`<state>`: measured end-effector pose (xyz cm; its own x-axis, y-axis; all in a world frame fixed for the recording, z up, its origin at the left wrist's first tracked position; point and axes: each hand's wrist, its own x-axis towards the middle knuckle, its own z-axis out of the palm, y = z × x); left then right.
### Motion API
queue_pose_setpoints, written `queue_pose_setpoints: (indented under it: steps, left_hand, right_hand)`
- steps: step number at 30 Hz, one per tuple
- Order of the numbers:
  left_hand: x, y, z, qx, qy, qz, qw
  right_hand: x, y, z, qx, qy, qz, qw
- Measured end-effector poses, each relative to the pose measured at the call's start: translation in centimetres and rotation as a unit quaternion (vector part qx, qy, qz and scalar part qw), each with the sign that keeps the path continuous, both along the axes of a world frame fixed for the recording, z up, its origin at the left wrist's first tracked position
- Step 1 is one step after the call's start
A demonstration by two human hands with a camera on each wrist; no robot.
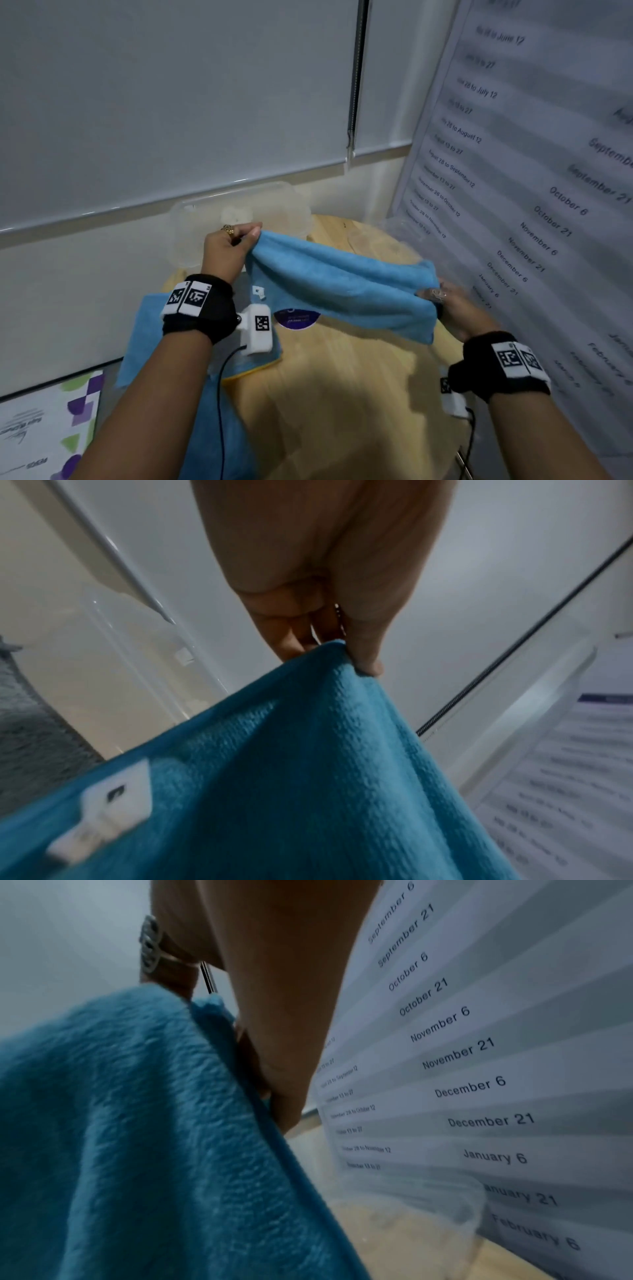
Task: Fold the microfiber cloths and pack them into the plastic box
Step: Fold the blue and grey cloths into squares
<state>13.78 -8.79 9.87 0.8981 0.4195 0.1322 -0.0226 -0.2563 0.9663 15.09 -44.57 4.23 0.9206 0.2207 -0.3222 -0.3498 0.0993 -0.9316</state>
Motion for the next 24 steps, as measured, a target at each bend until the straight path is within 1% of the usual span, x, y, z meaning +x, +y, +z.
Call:
queue_pose_setpoints:
  steps: [3, 5, 6, 8, 11, 14, 15, 17, 19, 21, 22, 24]
  left_hand:
    - [-0.4, 1.2, 1.2, -0.018, -0.019, 0.011, 1.000]
    - [-0.6, 1.9, 1.6, -0.035, -0.029, 0.014, 0.999]
    - [-0.6, 2.2, 1.9, -0.036, -0.032, 0.016, 0.999]
    - [-0.7, 2.5, 2.4, -0.035, -0.038, 0.019, 0.998]
    - [-0.8, 2.5, 2.8, -0.057, -0.054, 0.031, 0.996]
    - [-1.0, 2.3, 3.1, -0.061, -0.054, 0.043, 0.996]
    - [-1.2, 2.4, 3.2, -0.061, -0.052, 0.043, 0.996]
    - [-1.3, 2.7, 3.2, -0.062, -0.047, 0.042, 0.996]
    - [-1.6, 2.9, 3.1, -0.057, -0.046, 0.047, 0.996]
    - [-1.7, 3.3, 2.9, -0.058, -0.048, 0.056, 0.996]
    - [-1.8, 3.4, 2.8, -0.059, -0.047, 0.059, 0.995]
    - [-1.9, 3.7, 2.5, -0.065, -0.047, 0.061, 0.995]
  right_hand:
    - [-0.2, -0.5, 1.3, 0.039, -0.032, 0.025, 0.998]
    - [-0.6, -0.7, 2.2, 0.069, -0.051, 0.023, 0.996]
    - [-0.8, -0.8, 2.6, 0.068, -0.064, 0.015, 0.995]
    - [-0.8, -0.8, 2.9, 0.032, -0.077, -0.018, 0.996]
    - [-0.2, -0.8, 3.2, -0.032, -0.064, -0.062, 0.996]
    - [0.1, -0.5, 3.3, -0.044, -0.032, -0.085, 0.995]
    - [0.1, -0.3, 3.6, -0.044, -0.025, -0.086, 0.995]
    - [0.1, -0.3, 3.8, 0.003, -0.011, -0.093, 0.996]
    - [0.1, -0.9, 3.6, 0.074, -0.029, -0.072, 0.994]
    - [-0.1, -1.5, 3.6, 0.111, -0.053, -0.017, 0.992]
    - [-0.2, -1.6, 3.5, 0.114, -0.062, 0.008, 0.992]
    - [-0.5, -1.5, 3.7, 0.058, -0.073, 0.022, 0.995]
